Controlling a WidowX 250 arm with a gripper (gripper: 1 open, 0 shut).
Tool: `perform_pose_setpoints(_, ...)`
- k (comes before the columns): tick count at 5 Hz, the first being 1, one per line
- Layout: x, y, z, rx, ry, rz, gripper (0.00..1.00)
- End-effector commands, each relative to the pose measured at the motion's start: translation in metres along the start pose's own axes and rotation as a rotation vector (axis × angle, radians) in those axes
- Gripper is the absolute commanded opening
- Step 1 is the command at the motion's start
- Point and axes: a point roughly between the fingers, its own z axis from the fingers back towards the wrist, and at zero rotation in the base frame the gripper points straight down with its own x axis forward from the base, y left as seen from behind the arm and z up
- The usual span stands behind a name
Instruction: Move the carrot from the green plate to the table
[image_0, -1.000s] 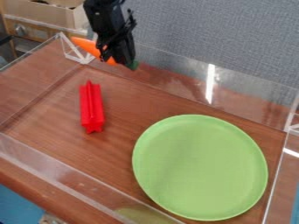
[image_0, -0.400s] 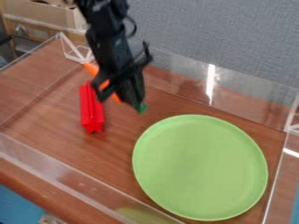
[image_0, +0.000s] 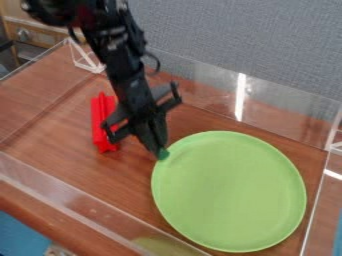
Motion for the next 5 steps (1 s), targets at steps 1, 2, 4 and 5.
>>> perform_pose_setpoints(1, 0.015, -0.001, -0.001, -0.009, 0.009, -0.131, 0.0)
perform_pose_setpoints(2, 0.022, -0.003, 0.004, -0.008, 0.027, -0.195, 0.0)
perform_pose_setpoints(4, 0.023, -0.003, 0.009, 0.004, 0.077, -0.352, 0.0)
perform_pose_setpoints(5, 0.021, -0.003, -0.001, 0.006, 0.099, -0.418, 0.0)
